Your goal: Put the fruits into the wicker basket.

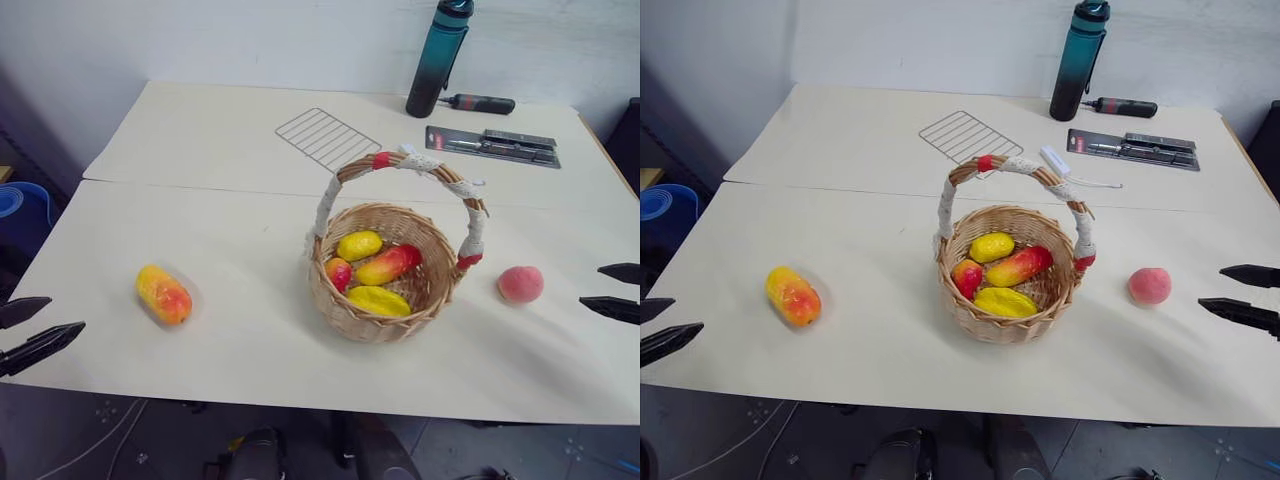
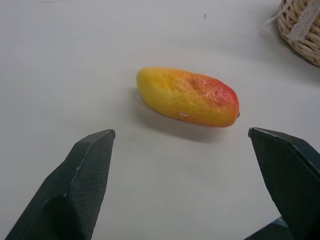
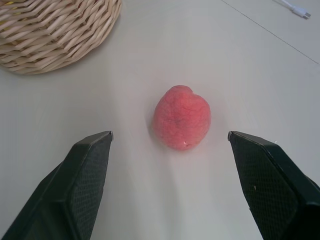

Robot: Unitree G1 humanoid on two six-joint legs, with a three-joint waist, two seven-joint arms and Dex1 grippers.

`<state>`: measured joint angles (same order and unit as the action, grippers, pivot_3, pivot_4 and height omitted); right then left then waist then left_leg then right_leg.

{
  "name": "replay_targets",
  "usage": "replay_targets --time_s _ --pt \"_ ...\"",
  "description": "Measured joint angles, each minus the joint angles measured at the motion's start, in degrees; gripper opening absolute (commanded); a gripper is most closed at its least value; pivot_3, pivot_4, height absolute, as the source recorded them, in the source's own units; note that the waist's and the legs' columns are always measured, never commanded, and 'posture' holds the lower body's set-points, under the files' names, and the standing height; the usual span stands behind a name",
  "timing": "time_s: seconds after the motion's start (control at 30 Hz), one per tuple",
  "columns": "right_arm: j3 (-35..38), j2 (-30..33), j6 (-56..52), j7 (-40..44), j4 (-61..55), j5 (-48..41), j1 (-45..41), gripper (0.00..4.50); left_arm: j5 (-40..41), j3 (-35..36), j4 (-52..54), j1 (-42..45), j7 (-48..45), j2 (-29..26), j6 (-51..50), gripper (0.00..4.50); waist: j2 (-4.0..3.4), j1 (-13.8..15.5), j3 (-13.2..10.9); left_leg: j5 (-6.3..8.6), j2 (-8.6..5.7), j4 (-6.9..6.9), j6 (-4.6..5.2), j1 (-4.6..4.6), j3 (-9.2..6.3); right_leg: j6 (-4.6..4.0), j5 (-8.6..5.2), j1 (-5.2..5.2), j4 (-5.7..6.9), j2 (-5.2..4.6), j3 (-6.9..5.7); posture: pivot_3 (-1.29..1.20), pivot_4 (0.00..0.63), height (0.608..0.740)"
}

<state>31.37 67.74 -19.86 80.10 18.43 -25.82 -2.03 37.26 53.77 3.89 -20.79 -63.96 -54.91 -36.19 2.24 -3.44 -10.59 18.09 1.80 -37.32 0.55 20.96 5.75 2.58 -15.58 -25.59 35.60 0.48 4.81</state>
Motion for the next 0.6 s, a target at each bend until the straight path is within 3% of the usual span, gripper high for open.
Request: replay_targets --time_s 0.17,0.6 --pt "-0.1 -0.4 1.2 -1.2 0.0 0.9 0.1 3.80 -0.3 -0.5 0.1 -0.3 0.1 0.0 -0.1 4.50 0.00 -0.1 0.0 0.00 0.00 0.00 0.00 -0.04 0.03 0.55 0.31 0.00 0.04 0.01 0.03 0.00 0.150 0.740" --pt "-0.1 -0.8 2.5 -3.5 -0.7 2.1 0.5 3.80 -2.4 -2.5 -0.4 0.6 1.5 0.3 2.1 4.50 -0.03 -0.1 0.0 -0.01 0.00 -0.01 0.00 -0.08 0.10 0.55 0.31 0.00 0.06 0.01 0.08 0.00 0.150 0.740"
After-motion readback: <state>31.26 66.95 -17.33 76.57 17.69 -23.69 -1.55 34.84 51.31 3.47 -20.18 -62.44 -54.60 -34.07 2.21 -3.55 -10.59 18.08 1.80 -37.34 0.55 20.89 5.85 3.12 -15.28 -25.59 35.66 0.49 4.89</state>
